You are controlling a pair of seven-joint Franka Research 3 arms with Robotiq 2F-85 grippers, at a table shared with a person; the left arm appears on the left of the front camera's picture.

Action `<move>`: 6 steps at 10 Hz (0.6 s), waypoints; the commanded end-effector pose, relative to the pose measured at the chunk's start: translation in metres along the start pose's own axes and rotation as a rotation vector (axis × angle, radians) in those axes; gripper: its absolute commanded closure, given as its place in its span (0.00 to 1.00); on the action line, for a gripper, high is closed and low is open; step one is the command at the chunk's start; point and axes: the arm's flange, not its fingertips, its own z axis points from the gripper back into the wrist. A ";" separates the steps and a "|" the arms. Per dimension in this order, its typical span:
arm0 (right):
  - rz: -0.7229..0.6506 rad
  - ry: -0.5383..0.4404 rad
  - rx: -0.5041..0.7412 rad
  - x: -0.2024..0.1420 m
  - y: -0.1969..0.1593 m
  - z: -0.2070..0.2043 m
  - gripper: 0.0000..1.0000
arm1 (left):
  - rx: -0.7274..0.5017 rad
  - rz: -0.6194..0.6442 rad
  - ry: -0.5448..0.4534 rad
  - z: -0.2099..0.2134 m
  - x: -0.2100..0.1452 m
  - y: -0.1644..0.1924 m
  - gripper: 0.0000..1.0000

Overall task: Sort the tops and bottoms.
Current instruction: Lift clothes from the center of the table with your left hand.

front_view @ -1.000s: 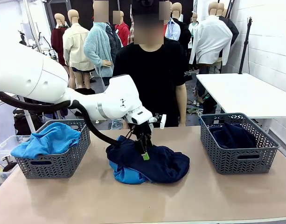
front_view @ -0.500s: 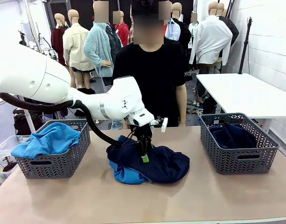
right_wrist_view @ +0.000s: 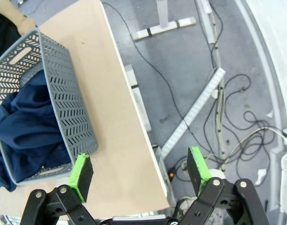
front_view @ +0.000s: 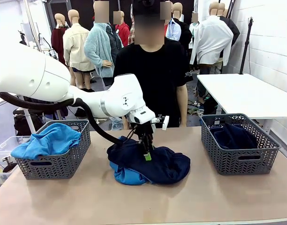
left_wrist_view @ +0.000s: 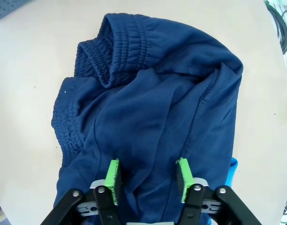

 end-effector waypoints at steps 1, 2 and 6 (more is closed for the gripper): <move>0.007 0.015 -0.017 -0.001 0.000 0.001 0.00 | -0.031 -0.014 0.015 0.003 -0.003 -0.003 1.00; 0.007 0.015 -0.017 -0.001 0.000 0.001 0.00 | -0.037 -0.019 0.011 0.003 -0.003 -0.003 1.00; 0.007 0.015 -0.017 -0.001 0.000 0.001 0.00 | -0.030 -0.024 -0.011 0.008 0.002 -0.007 1.00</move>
